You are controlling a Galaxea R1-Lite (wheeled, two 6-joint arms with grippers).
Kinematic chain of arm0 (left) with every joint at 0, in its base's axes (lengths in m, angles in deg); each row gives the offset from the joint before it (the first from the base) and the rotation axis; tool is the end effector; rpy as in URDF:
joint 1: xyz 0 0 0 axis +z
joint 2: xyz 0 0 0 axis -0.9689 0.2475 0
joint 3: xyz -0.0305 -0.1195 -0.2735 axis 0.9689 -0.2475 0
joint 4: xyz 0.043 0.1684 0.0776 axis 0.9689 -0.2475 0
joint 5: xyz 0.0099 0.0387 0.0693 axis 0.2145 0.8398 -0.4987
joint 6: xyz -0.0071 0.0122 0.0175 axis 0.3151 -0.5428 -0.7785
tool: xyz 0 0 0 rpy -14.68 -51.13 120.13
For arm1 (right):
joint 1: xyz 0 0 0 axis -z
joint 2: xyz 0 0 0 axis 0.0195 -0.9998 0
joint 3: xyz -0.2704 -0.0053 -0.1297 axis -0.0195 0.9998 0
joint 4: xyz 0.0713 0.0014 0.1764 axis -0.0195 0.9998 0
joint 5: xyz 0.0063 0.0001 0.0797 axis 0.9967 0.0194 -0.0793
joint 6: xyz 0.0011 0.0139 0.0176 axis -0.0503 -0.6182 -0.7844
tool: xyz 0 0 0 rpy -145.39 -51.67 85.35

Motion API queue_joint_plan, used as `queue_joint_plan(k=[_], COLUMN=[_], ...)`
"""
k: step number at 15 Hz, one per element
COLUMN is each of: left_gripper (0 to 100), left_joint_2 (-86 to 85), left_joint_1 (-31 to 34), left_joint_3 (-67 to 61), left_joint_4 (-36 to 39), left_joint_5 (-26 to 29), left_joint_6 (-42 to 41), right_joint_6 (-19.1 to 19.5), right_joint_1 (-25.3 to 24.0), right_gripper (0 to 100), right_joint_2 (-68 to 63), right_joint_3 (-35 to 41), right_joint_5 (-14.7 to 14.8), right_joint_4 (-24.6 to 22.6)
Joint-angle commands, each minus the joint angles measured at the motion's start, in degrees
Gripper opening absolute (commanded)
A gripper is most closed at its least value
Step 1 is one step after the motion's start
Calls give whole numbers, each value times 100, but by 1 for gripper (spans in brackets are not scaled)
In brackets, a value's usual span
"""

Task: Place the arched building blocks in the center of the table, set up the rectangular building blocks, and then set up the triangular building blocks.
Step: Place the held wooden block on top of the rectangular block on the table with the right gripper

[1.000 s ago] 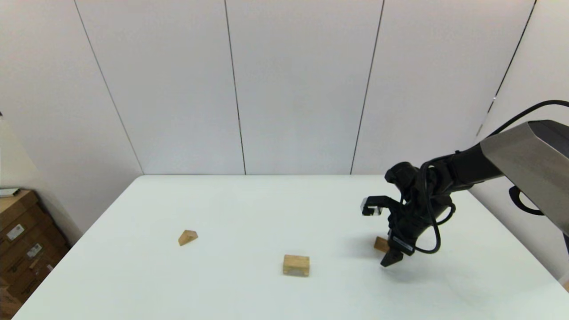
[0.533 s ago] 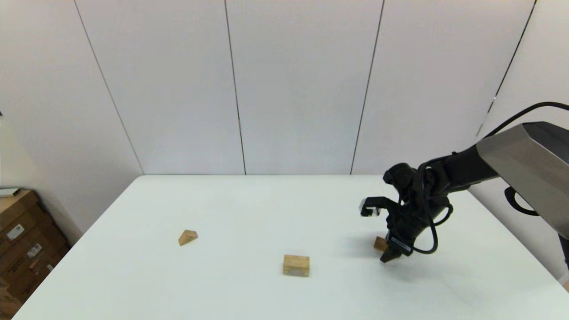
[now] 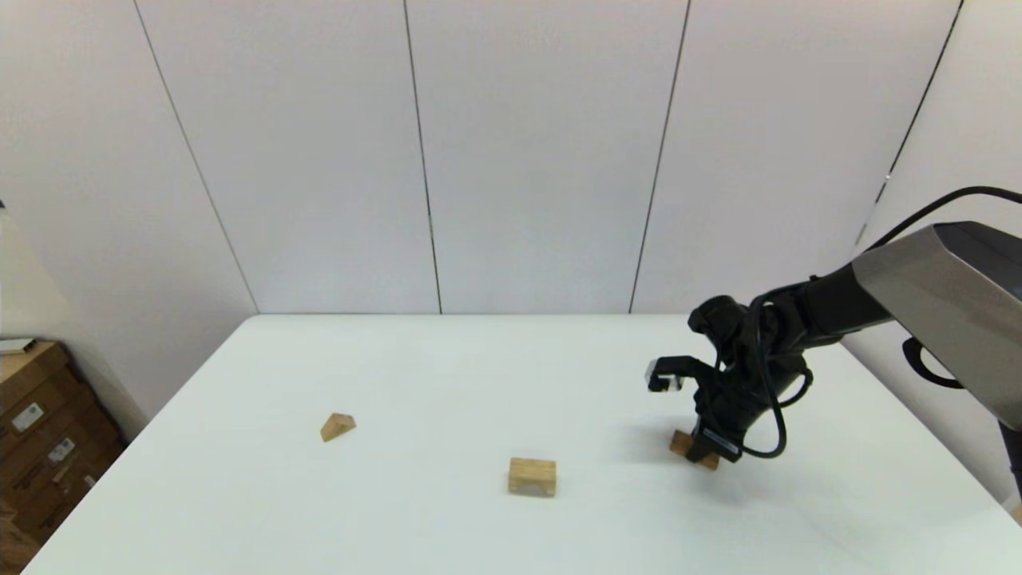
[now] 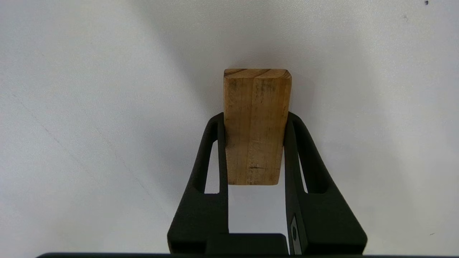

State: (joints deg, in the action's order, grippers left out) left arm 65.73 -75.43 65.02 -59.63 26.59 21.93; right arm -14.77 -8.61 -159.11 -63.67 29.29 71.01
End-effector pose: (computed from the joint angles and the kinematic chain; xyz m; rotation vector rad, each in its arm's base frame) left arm -0.0228 -0.0003 0.0749 0.0134 0.0043 -0.0048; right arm 0.3851 0.0695 0.0290 -0.6944 1.2186 0.8426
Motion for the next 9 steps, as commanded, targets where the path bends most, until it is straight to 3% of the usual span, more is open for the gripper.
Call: queue_joint_plan(k=[1, 3, 7, 9], left_gripper=[100, 100, 100, 100], left_joint_2=[9, 0, 0, 0], left_joint_1=[2, 2, 2, 2], left_joint_3=[0, 0, 0, 0], left_joint_4=[-2, -2, -2, -2], left_joint_5=[2, 2, 2, 2], left_joint_6=[-2, -2, -2, -2], right_joint_6=[38, 47, 240, 267], right_joint_1=[-3, -12, -258, -583], right_gripper=[0, 0, 0, 0], right_joint_2=[112, 376, 1088, 1281], right_joint_3=[5, 14, -250, -215], right_joint_5=[-6, -6, -50, -59], right_joint_4=[24, 59, 973, 1184])
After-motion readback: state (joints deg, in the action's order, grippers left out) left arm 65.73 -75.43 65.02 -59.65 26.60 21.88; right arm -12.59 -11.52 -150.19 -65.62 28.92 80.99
